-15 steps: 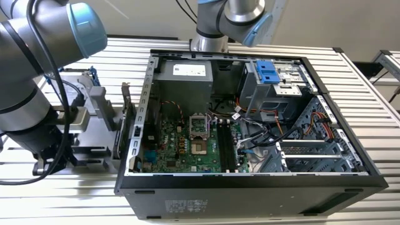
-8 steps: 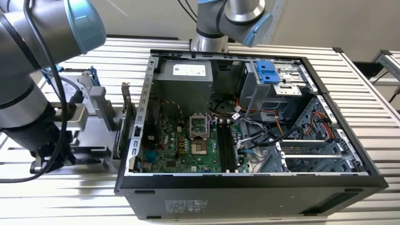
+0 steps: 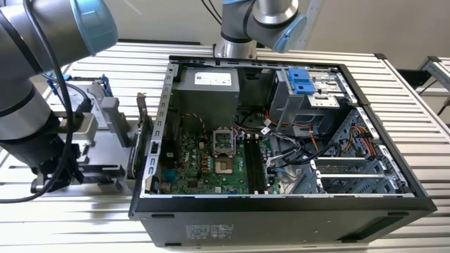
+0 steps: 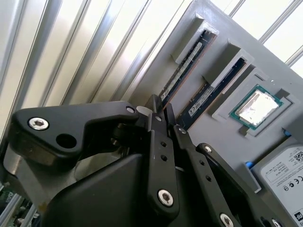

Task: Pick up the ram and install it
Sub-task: 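Pick up the ram and move it above insertion slot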

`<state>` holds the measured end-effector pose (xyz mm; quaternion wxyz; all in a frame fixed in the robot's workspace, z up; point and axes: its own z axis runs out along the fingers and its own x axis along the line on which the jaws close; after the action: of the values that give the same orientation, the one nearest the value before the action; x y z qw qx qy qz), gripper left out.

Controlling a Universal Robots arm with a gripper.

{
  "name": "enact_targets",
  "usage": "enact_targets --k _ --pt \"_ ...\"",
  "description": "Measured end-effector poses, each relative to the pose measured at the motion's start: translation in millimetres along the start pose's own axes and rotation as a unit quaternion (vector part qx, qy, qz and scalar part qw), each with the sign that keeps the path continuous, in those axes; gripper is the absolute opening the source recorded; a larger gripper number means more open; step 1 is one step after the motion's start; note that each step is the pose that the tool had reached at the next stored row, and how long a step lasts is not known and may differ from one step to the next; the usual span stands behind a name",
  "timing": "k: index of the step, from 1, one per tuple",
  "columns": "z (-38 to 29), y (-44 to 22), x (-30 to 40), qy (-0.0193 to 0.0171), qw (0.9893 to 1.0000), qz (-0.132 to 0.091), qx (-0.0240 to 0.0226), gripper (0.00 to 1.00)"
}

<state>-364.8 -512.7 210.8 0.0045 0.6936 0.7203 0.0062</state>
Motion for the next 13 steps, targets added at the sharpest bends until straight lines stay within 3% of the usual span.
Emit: enact_targets --k 13 --pt "-7.8 0.1 0.0 0.0000 1.0000 0.000 0.0000 0.00"
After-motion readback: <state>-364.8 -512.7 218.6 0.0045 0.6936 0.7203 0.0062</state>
